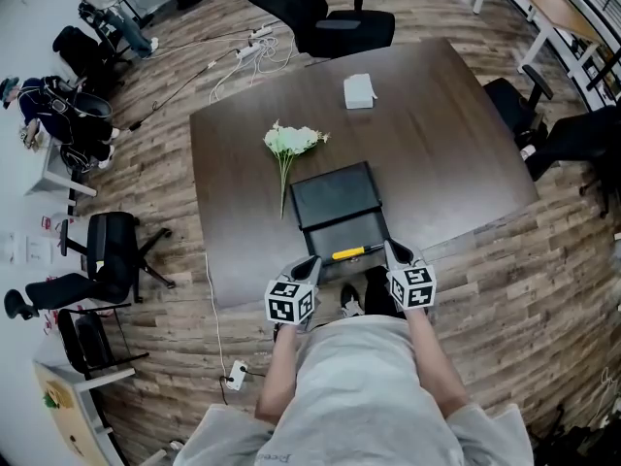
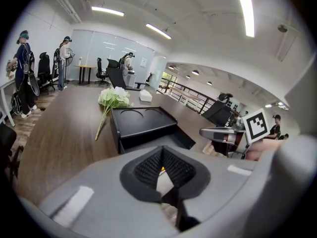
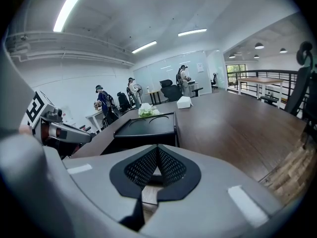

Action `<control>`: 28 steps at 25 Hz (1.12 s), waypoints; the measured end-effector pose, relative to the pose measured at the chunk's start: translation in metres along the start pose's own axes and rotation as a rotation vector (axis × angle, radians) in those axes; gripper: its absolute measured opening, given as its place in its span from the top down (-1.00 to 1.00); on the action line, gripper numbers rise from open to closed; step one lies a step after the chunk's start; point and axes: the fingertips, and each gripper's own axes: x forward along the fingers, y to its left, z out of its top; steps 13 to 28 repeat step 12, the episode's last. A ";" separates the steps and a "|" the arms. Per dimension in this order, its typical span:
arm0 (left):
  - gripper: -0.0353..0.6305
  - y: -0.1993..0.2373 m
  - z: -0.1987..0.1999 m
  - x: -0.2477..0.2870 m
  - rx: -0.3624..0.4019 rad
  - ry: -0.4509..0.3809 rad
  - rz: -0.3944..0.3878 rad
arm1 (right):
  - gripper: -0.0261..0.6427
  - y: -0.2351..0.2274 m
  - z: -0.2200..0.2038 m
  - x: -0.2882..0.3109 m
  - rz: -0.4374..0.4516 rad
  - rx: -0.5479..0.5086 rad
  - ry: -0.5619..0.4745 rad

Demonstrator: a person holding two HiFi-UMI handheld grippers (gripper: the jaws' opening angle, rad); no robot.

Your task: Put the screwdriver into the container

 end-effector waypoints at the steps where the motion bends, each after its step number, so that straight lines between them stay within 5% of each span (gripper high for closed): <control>1: 0.73 -0.001 -0.002 0.000 0.001 0.002 0.001 | 0.92 -0.002 -0.002 -0.001 -0.002 0.008 0.000; 28: 0.73 0.007 -0.020 -0.026 -0.021 -0.003 0.044 | 0.92 0.008 -0.022 -0.001 0.002 0.057 0.015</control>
